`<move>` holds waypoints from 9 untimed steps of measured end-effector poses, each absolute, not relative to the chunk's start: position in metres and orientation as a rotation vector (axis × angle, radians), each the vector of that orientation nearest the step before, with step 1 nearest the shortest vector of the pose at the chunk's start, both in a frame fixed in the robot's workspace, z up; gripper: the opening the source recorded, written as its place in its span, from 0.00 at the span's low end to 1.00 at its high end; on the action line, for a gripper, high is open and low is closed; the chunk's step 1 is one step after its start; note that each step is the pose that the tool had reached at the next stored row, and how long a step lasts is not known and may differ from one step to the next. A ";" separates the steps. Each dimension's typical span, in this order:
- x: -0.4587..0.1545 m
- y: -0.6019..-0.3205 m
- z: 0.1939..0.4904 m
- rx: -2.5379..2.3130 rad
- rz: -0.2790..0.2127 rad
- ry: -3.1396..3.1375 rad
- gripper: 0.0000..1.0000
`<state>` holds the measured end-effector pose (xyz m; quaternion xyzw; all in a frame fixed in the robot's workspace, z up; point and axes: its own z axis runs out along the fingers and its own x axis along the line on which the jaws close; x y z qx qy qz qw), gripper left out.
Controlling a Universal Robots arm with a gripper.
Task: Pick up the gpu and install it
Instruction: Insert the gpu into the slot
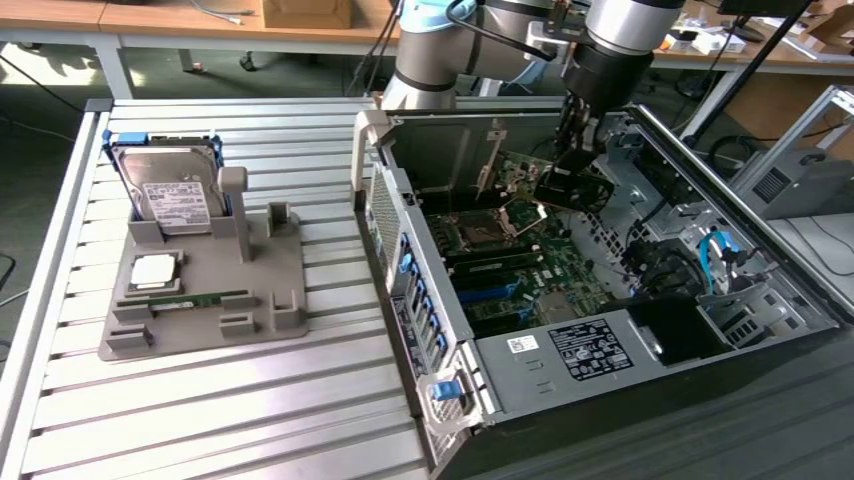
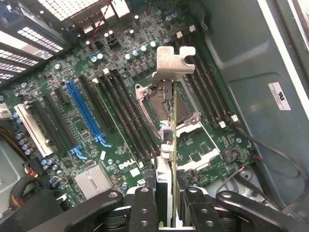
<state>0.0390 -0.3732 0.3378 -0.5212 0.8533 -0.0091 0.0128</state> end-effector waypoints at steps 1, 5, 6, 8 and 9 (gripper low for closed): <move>0.039 -0.373 0.338 -1.628 -0.028 2.657 0.27; 0.039 -0.373 0.338 -1.648 -0.028 2.644 0.27; 0.039 -0.373 0.338 -1.652 -0.028 2.642 0.27; 0.039 -0.373 0.338 -1.663 -0.028 2.635 0.27; 0.039 -0.373 0.338 -1.666 -0.028 2.633 0.27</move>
